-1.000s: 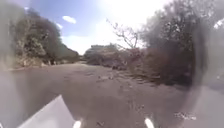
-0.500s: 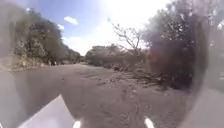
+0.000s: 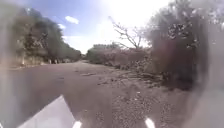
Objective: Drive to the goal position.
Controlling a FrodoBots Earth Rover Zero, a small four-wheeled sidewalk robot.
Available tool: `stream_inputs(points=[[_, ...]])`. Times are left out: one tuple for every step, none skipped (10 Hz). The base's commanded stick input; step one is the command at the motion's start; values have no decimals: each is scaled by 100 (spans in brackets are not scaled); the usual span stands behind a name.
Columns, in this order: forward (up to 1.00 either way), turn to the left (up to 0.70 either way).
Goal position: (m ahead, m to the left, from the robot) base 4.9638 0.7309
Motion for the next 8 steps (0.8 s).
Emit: stream_inputs(points=[[50,0],[50,0],[50,0],[50,0],[50,0],[50,0],[50,0],[50,3]])
